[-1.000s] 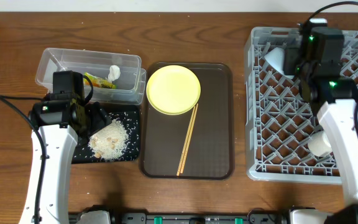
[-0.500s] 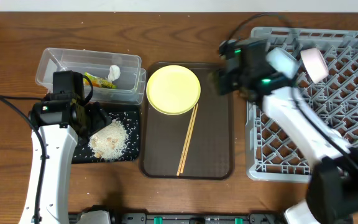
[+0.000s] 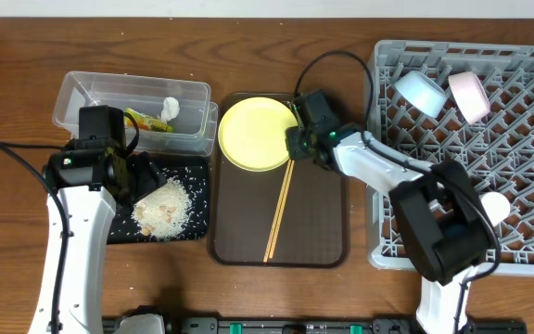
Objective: Sort waste into correct bins and load items into the dishwasher rack
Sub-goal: 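Lift the yellow plate and stand it upright in the dish rack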
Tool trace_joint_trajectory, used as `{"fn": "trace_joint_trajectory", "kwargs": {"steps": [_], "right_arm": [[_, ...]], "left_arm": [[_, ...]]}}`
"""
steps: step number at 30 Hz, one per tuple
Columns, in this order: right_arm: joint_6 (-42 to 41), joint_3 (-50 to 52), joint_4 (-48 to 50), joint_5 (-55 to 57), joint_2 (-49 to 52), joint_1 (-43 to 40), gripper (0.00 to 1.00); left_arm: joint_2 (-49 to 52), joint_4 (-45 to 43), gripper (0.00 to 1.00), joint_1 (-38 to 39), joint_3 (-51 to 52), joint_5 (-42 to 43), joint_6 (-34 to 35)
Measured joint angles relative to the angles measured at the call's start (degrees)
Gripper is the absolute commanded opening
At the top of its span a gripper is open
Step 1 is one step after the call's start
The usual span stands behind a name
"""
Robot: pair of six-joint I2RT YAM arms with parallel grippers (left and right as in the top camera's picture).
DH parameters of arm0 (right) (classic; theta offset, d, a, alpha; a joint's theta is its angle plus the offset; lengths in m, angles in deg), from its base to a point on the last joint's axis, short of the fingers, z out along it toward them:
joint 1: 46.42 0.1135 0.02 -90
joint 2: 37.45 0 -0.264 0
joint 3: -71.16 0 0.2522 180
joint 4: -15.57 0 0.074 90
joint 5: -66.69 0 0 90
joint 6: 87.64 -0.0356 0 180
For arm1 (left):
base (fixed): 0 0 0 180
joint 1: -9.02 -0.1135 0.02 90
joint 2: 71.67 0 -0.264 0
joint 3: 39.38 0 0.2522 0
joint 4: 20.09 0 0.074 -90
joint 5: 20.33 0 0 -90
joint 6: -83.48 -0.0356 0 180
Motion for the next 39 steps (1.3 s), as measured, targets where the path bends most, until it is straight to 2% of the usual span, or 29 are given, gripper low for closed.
{"fn": "trace_joint_trajectory", "kwargs": {"steps": [3, 9, 14, 25, 33, 39], "right_arm": [[-2.23, 0.0, 2.95, 0.44, 0.55, 0.26, 0.01], [-3.63, 0.0, 7.02, 1.51, -0.59, 0.13, 0.01], [-1.92, 0.0, 5.57, 5.18, -7.39, -1.01, 0.01], [13.66, -0.02, -6.99, 26.45, -32.59, -7.54, 0.01], [30.36, -0.02, -9.6, 45.53, -38.88, -16.31, 0.01], [40.44, -0.02, -21.05, 52.3, -39.5, -21.9, 0.01]], "left_arm": [[0.0, 0.0, 0.93, 0.0, 0.0, 0.0, 0.0], [0.0, 0.04, 0.93, 0.0, 0.0, 0.02, 0.0], [0.0, 0.07, 0.93, 0.0, 0.0, 0.02, 0.0], [0.0, 0.02, 0.93, 0.0, 0.0, 0.04, 0.0], [0.0, 0.0, 0.93, 0.0, 0.0, 0.04, 0.02], [0.0, -0.02, 0.93, 0.0, 0.0, 0.07, 0.15]]}}
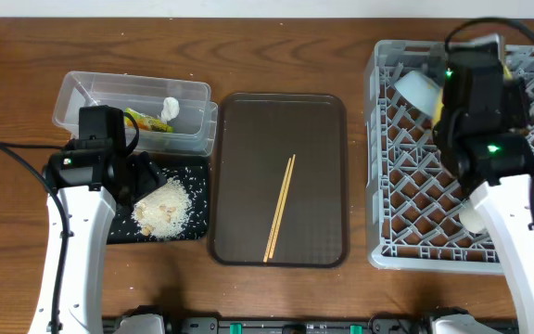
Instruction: Sort waste into correct bins and load items into the dishwasher rack
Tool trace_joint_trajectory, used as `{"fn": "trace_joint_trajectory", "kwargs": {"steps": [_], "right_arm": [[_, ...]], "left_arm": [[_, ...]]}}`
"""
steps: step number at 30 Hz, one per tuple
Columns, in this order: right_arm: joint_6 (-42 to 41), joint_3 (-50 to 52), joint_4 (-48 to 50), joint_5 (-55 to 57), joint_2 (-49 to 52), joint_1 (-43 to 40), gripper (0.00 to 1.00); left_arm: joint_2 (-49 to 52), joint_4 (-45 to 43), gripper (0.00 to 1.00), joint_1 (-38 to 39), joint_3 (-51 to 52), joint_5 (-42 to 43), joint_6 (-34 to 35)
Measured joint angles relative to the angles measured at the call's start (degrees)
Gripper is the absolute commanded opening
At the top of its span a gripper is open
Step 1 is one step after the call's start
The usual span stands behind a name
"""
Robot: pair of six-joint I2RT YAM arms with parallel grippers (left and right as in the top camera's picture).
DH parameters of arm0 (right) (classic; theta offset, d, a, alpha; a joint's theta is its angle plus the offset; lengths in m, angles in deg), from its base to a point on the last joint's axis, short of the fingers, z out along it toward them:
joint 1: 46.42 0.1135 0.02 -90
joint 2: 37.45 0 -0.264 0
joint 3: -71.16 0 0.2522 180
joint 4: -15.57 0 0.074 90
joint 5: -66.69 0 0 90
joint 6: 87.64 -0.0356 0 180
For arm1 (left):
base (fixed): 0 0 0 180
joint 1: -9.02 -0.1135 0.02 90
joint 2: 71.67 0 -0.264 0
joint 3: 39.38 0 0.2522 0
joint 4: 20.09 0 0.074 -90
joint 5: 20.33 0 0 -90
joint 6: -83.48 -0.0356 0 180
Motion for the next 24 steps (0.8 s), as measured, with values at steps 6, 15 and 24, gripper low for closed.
{"fn": "trace_joint_trajectory", "kwargs": {"steps": [6, 15, 24], "right_arm": [[-0.44, 0.68, -4.92, 1.55, 0.72, -2.51, 0.01], [-3.08, 4.94, -1.95, 0.13, 5.38, -2.8, 0.01], [-7.43, 5.49, 12.22, -1.53, 8.66, -2.8, 0.65]], "left_arm": [[0.0, -0.02, 0.93, 0.0, 0.0, -0.04, 0.04], [0.0, 0.0, 0.93, 0.0, 0.0, -0.02, 0.04], [0.0, -0.02, 0.93, 0.0, 0.02, -0.02, 0.07]]}}
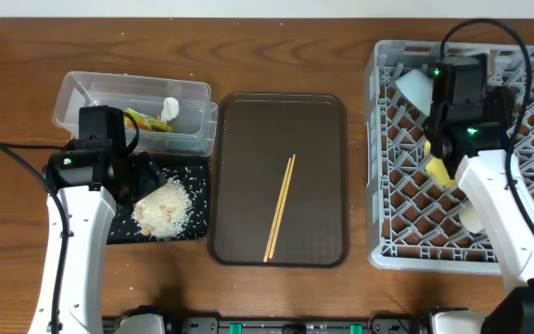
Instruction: Sort waste into correct bins and load items into the dishwasher rack
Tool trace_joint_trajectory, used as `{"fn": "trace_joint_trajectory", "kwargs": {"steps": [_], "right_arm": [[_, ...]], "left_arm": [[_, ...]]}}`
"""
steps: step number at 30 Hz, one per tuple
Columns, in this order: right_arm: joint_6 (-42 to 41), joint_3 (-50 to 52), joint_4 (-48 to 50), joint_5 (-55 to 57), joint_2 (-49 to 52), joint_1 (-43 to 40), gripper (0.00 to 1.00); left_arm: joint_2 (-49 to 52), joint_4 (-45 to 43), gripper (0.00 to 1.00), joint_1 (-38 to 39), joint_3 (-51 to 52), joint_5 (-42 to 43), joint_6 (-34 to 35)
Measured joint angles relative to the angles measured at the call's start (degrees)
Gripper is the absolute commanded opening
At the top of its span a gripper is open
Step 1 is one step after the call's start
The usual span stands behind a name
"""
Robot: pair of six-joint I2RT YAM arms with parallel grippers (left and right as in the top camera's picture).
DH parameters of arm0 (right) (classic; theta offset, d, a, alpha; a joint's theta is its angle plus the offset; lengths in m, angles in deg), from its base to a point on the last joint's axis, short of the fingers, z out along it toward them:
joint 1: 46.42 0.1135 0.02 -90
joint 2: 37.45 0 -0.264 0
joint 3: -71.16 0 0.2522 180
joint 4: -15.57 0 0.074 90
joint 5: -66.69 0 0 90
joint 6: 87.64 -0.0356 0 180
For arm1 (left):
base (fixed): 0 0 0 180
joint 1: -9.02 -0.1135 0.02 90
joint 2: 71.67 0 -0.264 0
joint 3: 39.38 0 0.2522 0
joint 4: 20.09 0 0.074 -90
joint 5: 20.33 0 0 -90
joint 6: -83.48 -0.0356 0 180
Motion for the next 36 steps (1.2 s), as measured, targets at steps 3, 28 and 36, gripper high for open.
{"fn": "trace_joint_trajectory", "kwargs": {"steps": [3, 28, 36], "right_arm": [[-0.28, 0.02, 3.19, -0.7, -0.83, 0.0, 0.69], [-26.6, -0.11, -12.44, -60.11, 1.81, 24.81, 0.48], [-38.91, -0.11, -12.98, -58.88, 15.63, 31.36, 0.43]], "left_arm": [[0.0, 0.0, 0.93, 0.0, 0.0, 0.09, -0.02], [0.0, 0.02, 0.93, 0.0, 0.0, 0.15, 0.0], [0.0, 0.04, 0.93, 0.0, 0.0, 0.15, 0.0]]}}
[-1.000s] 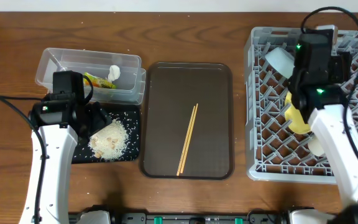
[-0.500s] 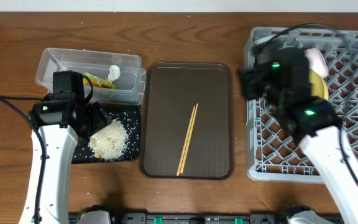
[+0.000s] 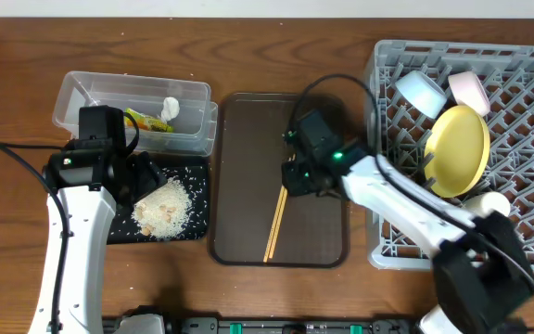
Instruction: Sort waste into correct bins and load items into the dishwasher rack
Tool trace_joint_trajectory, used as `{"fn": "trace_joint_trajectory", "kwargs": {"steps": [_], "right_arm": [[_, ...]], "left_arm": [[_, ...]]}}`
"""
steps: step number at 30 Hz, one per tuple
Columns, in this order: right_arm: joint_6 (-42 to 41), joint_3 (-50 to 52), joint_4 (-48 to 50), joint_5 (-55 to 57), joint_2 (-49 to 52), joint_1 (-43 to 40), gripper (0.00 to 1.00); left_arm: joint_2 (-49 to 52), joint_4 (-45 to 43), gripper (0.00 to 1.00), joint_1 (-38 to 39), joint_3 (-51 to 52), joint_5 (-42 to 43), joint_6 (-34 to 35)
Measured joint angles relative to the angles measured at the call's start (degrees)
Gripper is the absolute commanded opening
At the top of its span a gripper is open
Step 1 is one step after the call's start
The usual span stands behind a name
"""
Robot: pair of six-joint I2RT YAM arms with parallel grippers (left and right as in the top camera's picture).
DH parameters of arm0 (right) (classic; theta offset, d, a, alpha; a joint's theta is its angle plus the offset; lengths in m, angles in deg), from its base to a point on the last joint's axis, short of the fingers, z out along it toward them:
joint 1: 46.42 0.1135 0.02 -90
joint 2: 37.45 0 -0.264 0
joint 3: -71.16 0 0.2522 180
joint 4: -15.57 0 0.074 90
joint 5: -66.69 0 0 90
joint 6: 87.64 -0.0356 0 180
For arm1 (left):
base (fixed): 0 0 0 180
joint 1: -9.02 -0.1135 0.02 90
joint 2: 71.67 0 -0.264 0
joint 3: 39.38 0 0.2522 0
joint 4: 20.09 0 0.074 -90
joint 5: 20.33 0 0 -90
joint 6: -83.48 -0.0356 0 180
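A pair of wooden chopsticks [image 3: 273, 230] lies slanted on the brown tray [image 3: 239, 139]. My right gripper [image 3: 295, 182] is low over their upper end and hides it; whether its fingers are open or shut does not show. The yellow plate [image 3: 462, 148] stands on edge in the grey dishwasher rack [image 3: 527, 246]. My left gripper [image 3: 145, 174] hovers at the black tray [image 3: 193, 223] beside a heap of rice [image 3: 163, 209]; its dark fingers blend into the tray.
A clear plastic bin [image 3: 109, 93] behind the black tray holds a yellow-green wrapper [image 3: 146, 119] and a crumpled white scrap [image 3: 171, 108]. The rack also holds a white bowl [image 3: 420, 91], a pink cup [image 3: 469, 93] and a white cup [image 3: 491, 202]. Loose rice grains dot the black tray.
My right arm has left the rack and is now over the brown tray at the chopsticks' upper end. The yellow plate stands on edge in the rack, free of the gripper. The left arm is unmoved.
My right gripper was at the yellow plate's edge on the brown tray. Then the plate was gone from the tray and the arm was over the rack, then lower there with the plate. Now the plate stands in the rack and the gripper is at the chopsticks.
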Motion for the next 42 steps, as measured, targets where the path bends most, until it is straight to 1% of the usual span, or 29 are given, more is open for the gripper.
{"fn": "trace_joint_trajectory", "kwargs": {"steps": [3, 8, 18, 19, 21, 24, 29, 37, 42], "right_arm": [[-2.99, 0.0, -0.13, 0.59, 3.67, 0.63, 0.42], [-5.57, 0.0, -0.11, 1.49, 7.39, 0.63, 0.42], [-7.82, -0.72, 0.61, 1.57, 8.07, 0.66, 0.42], [-7.85, -0.72, 0.61, 1.57, 8.07, 0.66, 0.41], [-7.91, -0.72, 0.59, 1.62, 8.07, 0.66, 0.36], [-8.52, -0.72, 0.57, 1.75, 8.07, 0.66, 0.35], [-9.66, -0.72, 1.36, 3.91, 8.07, 1.51, 0.36], [-11.61, -0.72, 1.31, 9.99, 8.2, 6.78, 0.38], [-13.33, -0.72, 0.63, 11.63, 8.22, 7.54, 0.38]], "left_arm": [[0.0, -0.02, 0.93, 0.0, 0.0, -0.02, 0.0], [0.0, -0.02, 0.94, 0.0, 0.0, -0.02, 0.0], [0.0, -0.02, 0.93, 0.0, 0.0, -0.02, 0.02], [0.0, -0.02, 0.93, 0.0, 0.0, -0.02, 0.04], [0.0, -0.02, 0.93, 0.0, 0.0, -0.02, 0.2], [0.0, -0.02, 0.93, 0.0, 0.0, -0.02, 0.22], [0.0, -0.02, 0.93, 0.0, 0.0, 0.0, 0.37], [0.0, -0.02, 0.93, 0.0, 0.0, -0.02, 0.37], [0.0, -0.02, 0.93, 0.0, 0.0, -0.02, 0.37]]}}
